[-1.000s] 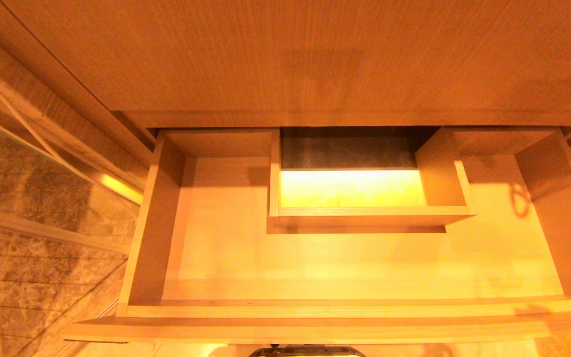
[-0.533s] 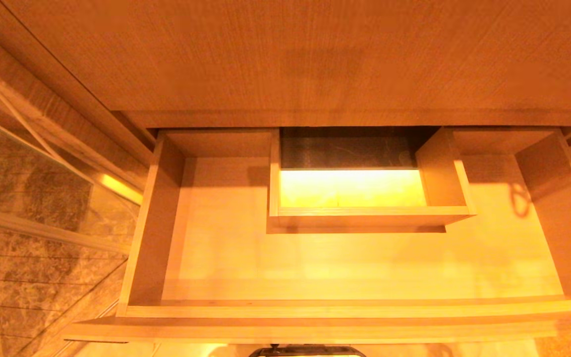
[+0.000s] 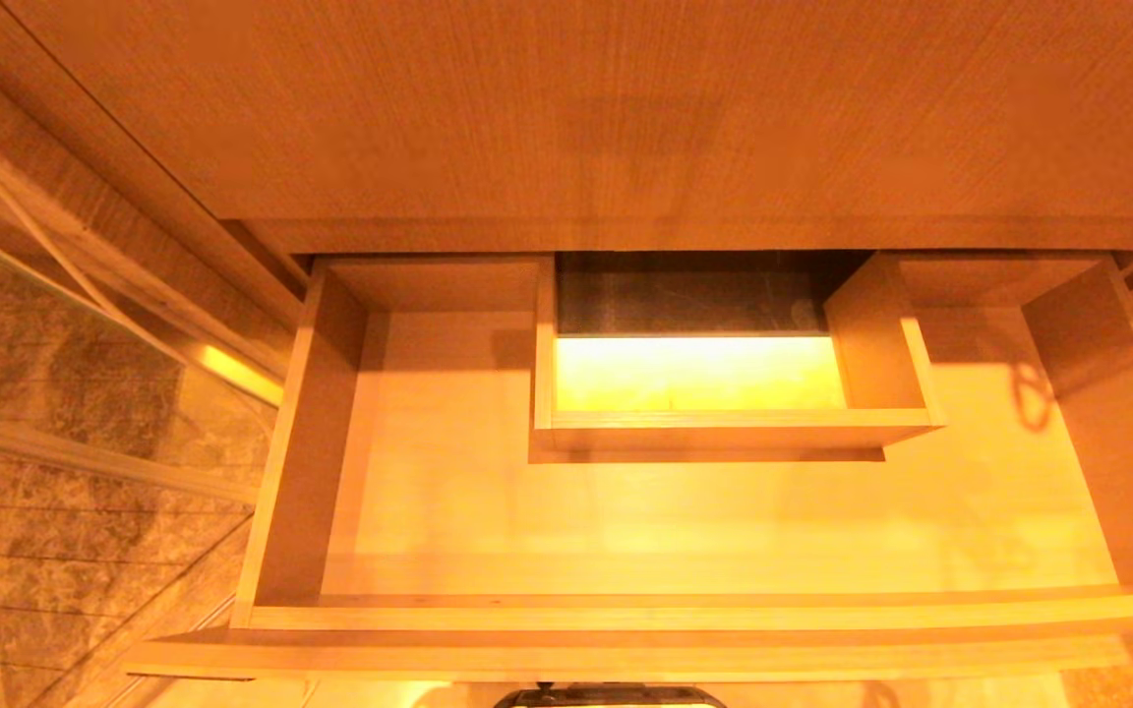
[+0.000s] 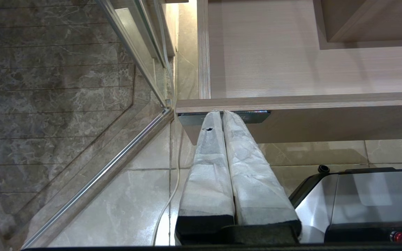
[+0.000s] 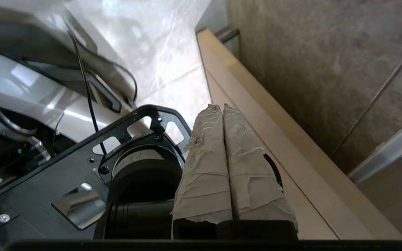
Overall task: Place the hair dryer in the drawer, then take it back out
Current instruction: Close the drawer
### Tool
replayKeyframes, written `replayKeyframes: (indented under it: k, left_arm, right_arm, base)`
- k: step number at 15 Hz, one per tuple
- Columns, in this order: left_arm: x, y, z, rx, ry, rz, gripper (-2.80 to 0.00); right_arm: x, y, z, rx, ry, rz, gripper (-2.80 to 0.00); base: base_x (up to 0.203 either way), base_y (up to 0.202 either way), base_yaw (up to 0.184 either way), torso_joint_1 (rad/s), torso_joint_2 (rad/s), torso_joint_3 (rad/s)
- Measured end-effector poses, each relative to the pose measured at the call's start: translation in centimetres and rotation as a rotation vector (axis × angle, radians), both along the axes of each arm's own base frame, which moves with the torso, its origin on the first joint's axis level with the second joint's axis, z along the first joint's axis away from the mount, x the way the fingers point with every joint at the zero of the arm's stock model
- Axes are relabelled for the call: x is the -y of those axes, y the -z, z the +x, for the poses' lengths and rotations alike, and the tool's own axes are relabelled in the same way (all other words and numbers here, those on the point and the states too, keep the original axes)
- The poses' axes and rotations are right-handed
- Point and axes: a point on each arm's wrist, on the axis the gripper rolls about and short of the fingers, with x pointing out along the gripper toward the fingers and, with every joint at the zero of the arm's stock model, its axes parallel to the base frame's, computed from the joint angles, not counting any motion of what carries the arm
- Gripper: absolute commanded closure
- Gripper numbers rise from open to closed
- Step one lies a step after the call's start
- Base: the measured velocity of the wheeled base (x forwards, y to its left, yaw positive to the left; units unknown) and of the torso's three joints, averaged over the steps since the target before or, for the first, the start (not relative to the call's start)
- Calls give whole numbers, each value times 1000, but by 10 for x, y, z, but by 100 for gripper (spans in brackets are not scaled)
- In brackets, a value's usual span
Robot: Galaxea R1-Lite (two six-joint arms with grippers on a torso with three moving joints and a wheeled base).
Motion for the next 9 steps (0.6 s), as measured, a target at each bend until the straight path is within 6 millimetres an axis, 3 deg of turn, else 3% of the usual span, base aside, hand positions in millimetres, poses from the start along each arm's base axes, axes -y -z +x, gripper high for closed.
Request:
replayKeyframes:
  k: [9]
  left_arm:
    - [0, 0, 0, 0, 0, 0, 0]
  right_arm:
    - [31, 14, 49, -10, 1, 7, 0]
  base:
    - [0, 0, 0, 0, 0, 0]
